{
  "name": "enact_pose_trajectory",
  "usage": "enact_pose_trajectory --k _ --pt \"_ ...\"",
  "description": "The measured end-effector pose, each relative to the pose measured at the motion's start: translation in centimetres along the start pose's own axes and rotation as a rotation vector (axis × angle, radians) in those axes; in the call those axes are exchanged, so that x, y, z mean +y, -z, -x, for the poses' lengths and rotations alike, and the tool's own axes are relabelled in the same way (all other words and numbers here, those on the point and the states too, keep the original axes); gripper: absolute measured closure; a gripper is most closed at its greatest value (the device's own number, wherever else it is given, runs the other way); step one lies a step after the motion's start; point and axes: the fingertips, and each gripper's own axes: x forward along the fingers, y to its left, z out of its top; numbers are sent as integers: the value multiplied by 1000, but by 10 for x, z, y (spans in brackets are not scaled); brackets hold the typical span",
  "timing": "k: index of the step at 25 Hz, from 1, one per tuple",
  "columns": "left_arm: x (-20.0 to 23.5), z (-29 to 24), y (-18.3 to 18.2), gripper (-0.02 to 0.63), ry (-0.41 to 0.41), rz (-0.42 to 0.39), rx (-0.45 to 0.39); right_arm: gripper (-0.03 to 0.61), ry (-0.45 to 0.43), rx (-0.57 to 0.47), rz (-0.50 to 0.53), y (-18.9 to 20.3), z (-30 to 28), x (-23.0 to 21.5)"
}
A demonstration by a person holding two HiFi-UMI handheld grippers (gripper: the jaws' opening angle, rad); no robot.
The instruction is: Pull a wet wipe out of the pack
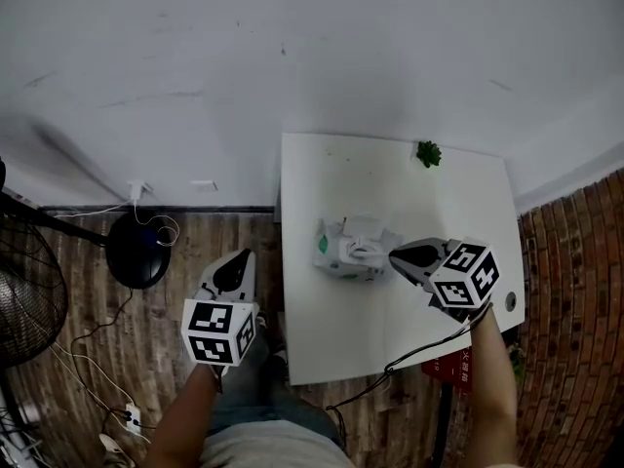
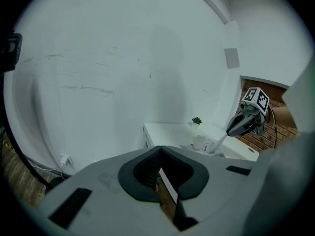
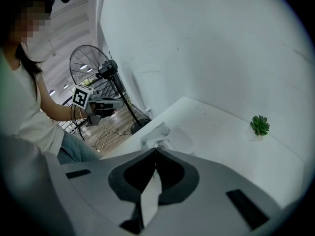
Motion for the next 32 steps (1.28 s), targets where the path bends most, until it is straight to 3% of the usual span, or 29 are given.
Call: enact_pose_trajectory --k 25,32 --pt "-7 22 -23 614 -4 -18 -69 577 105 -97 6 -14 35 10" --pt "-8 30 -29 614 -11 -11 -96 575 137 -168 -7 -22 46 15"
